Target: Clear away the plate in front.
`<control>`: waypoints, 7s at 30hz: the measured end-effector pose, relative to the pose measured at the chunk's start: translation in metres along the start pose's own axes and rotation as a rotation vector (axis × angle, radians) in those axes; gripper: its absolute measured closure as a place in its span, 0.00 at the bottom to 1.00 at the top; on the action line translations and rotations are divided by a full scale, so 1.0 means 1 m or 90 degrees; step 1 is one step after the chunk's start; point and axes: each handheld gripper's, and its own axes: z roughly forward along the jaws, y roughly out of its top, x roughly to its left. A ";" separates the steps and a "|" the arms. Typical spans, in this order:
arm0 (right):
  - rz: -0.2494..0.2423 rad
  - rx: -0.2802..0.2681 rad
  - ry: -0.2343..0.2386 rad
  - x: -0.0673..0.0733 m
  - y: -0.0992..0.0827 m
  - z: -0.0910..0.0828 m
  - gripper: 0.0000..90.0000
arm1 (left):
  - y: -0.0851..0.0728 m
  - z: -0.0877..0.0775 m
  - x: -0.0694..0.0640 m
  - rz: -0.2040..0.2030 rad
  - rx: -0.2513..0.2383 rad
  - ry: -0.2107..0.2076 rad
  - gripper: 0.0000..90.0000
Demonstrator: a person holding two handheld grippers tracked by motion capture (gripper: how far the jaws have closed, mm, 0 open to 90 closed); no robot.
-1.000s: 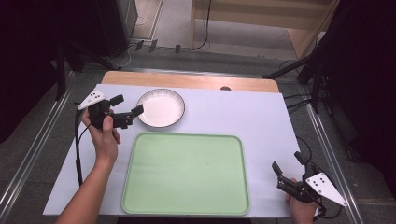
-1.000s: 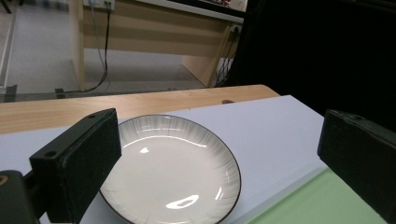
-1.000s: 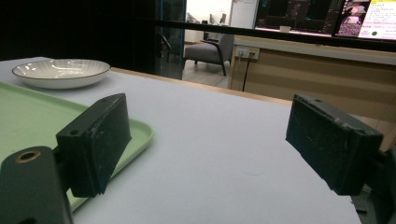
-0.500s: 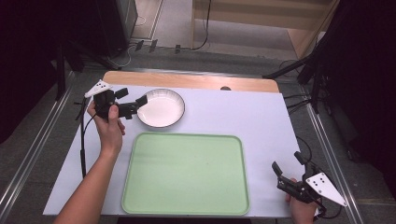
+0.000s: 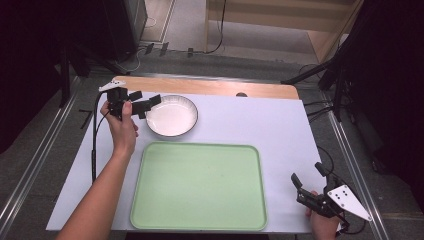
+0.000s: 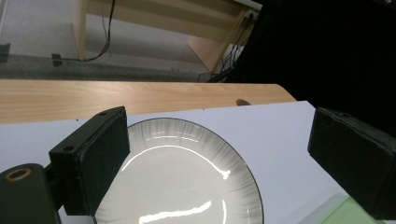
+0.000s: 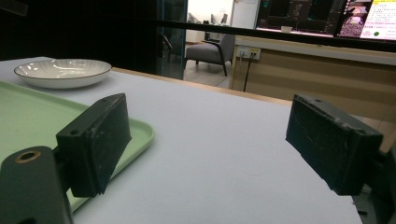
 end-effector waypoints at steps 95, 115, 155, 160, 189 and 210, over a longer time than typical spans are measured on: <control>0.002 -0.002 0.003 -0.001 0.000 0.000 0.16 | -0.053 0.049 0.080 -0.373 0.193 0.077 0.94; 0.002 -0.001 0.003 -0.001 0.000 0.000 0.16 | -0.043 0.039 0.073 -0.363 0.175 0.035 0.94; 0.002 0.000 0.002 -0.001 0.000 0.000 0.16 | -0.038 0.010 0.030 -0.281 0.219 -0.050 0.93; 0.001 0.000 0.002 -0.001 0.000 0.000 0.16 | -0.042 0.008 0.023 -0.272 0.226 -0.061 0.93; 0.001 0.001 0.002 0.000 0.000 0.000 0.16 | -0.072 -0.008 -0.009 -0.251 0.267 -0.115 0.93; 0.000 0.000 0.003 -0.001 0.000 0.000 0.16 | -0.096 -0.016 -0.031 -0.237 0.303 -0.156 0.92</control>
